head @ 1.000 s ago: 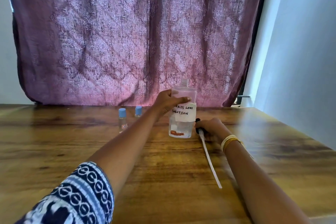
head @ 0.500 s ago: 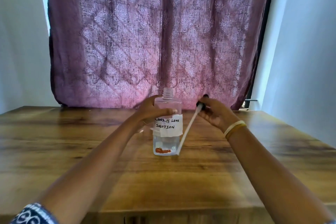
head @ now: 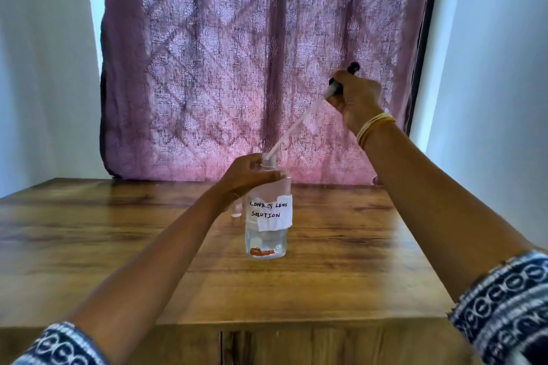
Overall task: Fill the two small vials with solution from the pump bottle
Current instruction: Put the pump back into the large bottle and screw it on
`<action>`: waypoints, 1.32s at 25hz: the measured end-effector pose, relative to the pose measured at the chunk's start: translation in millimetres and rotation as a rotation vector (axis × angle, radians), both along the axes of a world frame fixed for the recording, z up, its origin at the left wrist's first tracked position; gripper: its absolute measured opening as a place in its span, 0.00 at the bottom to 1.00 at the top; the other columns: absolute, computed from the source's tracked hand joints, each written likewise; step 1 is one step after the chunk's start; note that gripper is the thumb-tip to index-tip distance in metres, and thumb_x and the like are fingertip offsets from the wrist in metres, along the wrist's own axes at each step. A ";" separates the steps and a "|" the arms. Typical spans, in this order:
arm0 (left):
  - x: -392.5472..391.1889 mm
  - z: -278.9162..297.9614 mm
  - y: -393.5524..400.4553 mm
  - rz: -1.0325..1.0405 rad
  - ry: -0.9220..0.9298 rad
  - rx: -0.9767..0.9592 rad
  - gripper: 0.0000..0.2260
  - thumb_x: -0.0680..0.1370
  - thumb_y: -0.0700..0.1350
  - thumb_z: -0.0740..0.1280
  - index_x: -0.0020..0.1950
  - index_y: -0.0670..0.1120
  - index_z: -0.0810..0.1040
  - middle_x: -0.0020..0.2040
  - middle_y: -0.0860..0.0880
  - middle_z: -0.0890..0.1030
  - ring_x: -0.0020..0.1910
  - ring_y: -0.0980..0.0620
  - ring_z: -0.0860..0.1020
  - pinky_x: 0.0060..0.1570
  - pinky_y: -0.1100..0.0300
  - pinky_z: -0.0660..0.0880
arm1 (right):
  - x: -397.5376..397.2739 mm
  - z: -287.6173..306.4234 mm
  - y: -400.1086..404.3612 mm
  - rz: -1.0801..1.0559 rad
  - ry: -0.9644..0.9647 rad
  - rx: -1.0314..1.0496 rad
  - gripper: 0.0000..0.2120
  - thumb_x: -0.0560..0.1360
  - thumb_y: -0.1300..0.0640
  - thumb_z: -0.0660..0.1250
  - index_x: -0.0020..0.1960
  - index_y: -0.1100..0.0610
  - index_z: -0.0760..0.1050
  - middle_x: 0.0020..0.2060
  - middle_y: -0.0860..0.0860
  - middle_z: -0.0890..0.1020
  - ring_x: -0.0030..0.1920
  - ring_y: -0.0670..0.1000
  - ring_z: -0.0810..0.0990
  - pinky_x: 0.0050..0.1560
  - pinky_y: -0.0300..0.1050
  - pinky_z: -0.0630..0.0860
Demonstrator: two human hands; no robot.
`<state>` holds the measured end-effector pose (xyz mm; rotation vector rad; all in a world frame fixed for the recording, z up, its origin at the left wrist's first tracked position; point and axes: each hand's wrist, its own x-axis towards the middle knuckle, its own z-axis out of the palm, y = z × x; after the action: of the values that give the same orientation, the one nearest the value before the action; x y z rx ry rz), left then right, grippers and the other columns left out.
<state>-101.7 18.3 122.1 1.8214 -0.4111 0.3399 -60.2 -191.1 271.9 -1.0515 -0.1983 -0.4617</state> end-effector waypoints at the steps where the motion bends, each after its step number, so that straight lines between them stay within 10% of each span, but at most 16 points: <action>1: 0.8 0.1 -0.7 0.007 -0.006 -0.006 0.16 0.71 0.46 0.76 0.57 0.47 0.81 0.51 0.48 0.85 0.50 0.48 0.83 0.44 0.62 0.80 | -0.7 6.7 0.8 -0.037 -0.032 -0.032 0.09 0.71 0.64 0.74 0.35 0.62 0.76 0.26 0.53 0.82 0.28 0.50 0.82 0.31 0.44 0.80; 12: 5.4 -4.6 -1.5 0.041 0.023 -0.065 0.10 0.71 0.43 0.77 0.50 0.44 0.84 0.47 0.45 0.86 0.42 0.51 0.84 0.38 0.65 0.79 | -17.6 -2.6 32.2 -0.014 -0.130 -0.330 0.04 0.72 0.64 0.73 0.42 0.63 0.78 0.40 0.58 0.83 0.43 0.58 0.84 0.42 0.51 0.84; 17: 4.9 -5.4 0.5 0.067 0.003 -0.008 0.18 0.68 0.51 0.78 0.54 0.44 0.84 0.51 0.44 0.87 0.51 0.44 0.85 0.55 0.50 0.80 | -31.2 -58.1 58.2 0.260 -0.215 -0.712 0.10 0.73 0.69 0.69 0.53 0.69 0.78 0.51 0.66 0.82 0.51 0.63 0.82 0.58 0.55 0.79; 23: 6.1 -8.0 -0.6 0.075 0.051 -0.036 0.28 0.60 0.60 0.78 0.55 0.48 0.83 0.51 0.47 0.87 0.51 0.48 0.85 0.59 0.45 0.79 | -25.7 -100.8 58.6 0.150 -0.252 -0.899 0.12 0.69 0.64 0.76 0.51 0.64 0.82 0.47 0.61 0.86 0.45 0.53 0.85 0.54 0.48 0.82; 30: 2.4 -8.8 0.8 0.057 0.073 -0.065 0.12 0.69 0.50 0.77 0.50 0.50 0.85 0.48 0.47 0.88 0.49 0.48 0.86 0.58 0.44 0.79 | -25.4 -108.8 78.7 -0.019 -0.109 -0.987 0.26 0.63 0.44 0.79 0.51 0.54 0.70 0.40 0.46 0.76 0.40 0.43 0.75 0.37 0.40 0.70; 33: 0.3 -7.0 -1.9 0.088 0.074 -0.059 0.19 0.63 0.56 0.78 0.51 0.50 0.84 0.51 0.47 0.87 0.51 0.47 0.85 0.59 0.44 0.79 | -23.3 -102.3 74.9 0.310 -0.106 -0.785 0.11 0.74 0.59 0.69 0.53 0.64 0.74 0.45 0.57 0.80 0.43 0.51 0.79 0.45 0.48 0.76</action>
<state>-101.4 16.4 115.1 1.7919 -0.2672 0.3407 -83.5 -116.1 169.5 -1.7273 -0.6627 -0.1456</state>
